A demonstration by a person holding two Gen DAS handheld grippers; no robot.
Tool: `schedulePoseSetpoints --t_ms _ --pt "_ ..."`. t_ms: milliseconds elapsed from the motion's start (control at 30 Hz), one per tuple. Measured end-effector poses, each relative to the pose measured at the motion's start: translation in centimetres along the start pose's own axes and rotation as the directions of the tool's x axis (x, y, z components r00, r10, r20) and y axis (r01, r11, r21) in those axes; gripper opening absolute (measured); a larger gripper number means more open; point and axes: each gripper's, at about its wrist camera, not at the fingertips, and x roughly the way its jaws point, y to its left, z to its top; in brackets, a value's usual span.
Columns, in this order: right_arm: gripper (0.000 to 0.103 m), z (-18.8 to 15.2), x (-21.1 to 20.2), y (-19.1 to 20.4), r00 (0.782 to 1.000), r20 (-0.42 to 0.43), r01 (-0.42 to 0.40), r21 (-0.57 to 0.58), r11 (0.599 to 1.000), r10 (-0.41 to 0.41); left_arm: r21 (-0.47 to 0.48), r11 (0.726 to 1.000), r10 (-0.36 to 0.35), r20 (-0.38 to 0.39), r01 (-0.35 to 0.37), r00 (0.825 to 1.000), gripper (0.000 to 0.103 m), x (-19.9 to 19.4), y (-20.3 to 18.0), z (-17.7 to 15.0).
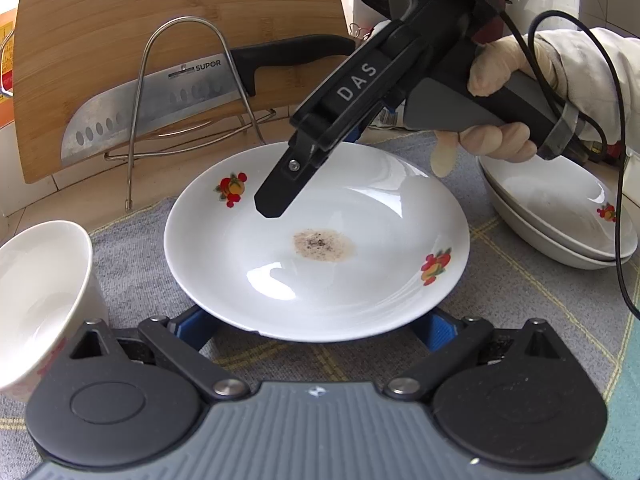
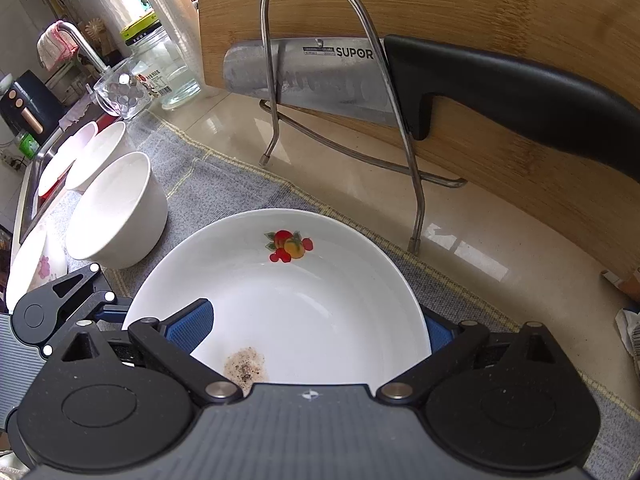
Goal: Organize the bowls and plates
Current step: 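Hold the stained plate up with the right gripper and turn toward the stack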
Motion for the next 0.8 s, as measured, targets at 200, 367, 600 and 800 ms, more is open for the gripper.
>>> schedulePoseSetpoints --t_ms 200,367,600,800 --pt "0.103 -0.2 -0.3 -0.3 1.000 -0.001 -0.031 0.031 0.999 0.031 0.008 1.000 -0.003 -0.005 0.003 1.000 0.099 -0.3 -0.1 0.2" --pt "0.103 -0.7 -0.8 -0.1 0.999 -0.004 -0.033 0.042 0.999 0.034 0.015 1.000 -0.013 -0.008 0.013 1.000 0.099 -0.8 -0.2 0.4" --pt "0.103 -1.2 -2.1 1.0 0.999 0.002 -0.034 0.046 0.998 0.034 0.016 1.000 -0.025 -0.003 0.025 1.000 0.099 -2.3 -0.6 0.6" --pt "0.103 -1.9 -3.4 2.2 0.999 0.012 -0.034 0.051 0.998 0.034 0.022 0.999 -0.029 -0.006 0.029 1.000 0.099 -4.0 -1.3 0.7"
